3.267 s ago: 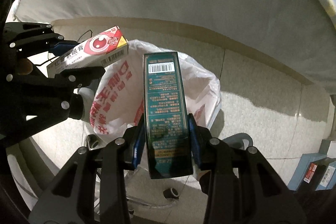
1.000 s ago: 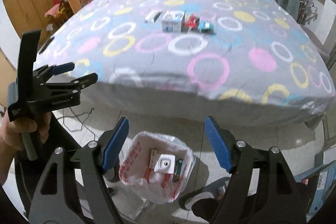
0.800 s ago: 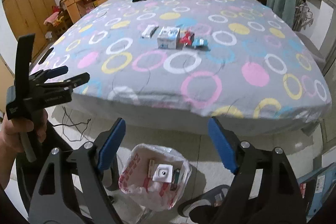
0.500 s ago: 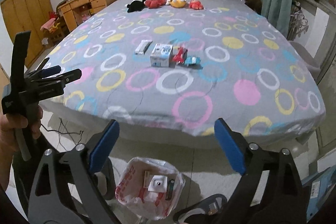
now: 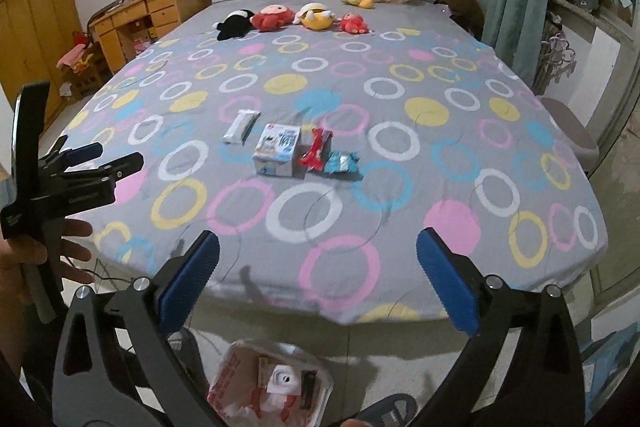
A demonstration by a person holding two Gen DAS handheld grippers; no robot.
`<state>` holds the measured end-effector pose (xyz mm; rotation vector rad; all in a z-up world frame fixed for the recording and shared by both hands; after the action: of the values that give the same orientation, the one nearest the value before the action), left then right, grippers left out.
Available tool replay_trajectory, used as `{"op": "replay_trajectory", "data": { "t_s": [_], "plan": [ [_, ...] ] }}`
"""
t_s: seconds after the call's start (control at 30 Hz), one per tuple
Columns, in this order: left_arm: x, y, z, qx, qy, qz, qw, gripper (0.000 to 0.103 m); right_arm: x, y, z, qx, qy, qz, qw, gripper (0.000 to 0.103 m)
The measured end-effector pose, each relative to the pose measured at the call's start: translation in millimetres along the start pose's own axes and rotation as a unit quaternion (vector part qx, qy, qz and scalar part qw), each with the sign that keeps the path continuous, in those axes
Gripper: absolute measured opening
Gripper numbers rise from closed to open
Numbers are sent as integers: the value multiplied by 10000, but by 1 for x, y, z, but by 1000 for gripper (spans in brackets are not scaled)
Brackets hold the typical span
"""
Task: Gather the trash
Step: 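Raise both open tools from the bag back toward the bed, then close the left tool on the white wrapped bar while the right tool grips the blue snack packet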
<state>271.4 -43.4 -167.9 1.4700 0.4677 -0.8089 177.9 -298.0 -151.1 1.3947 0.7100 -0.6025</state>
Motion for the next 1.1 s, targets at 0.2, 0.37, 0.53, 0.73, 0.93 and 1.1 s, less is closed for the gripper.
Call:
{"op": "replay_trajectory", "data": {
  "t_s": [0.2,0.37,0.53,0.73,0.93,1.1],
  "plan": [
    [23,27,0,-3,55,30,10000,95,19,23,10,79,-87,109,9999,96],
    [45,46,0,-11,30,40,10000,95,37,37,16,115,-208,132,9996,97],
    [77,57,1,91,126,-32,9999,95,56,49,23,179,-132,55,9997,97],
    [119,61,-3,-72,146,-396,9991,95,99,60,36,319,-127,-256,9991,97],
    [157,65,0,-102,147,-661,9977,95,151,66,52,424,-166,-642,9969,97],
    [190,65,1,-122,191,-897,9957,95,194,66,62,605,-78,-996,9932,97]
  ]
}}
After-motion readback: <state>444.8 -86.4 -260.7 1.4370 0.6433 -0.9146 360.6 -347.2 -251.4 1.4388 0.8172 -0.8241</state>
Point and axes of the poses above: each gripper's, at about its wrist camera, not at the fingertips, and x roughly the way its jaws point, z to its right, y to its top, the point moved 7 cm from there along x, roughly the way its jaws point, and after that the axes turned 5 degrees about -x, right-handed, at the moved point
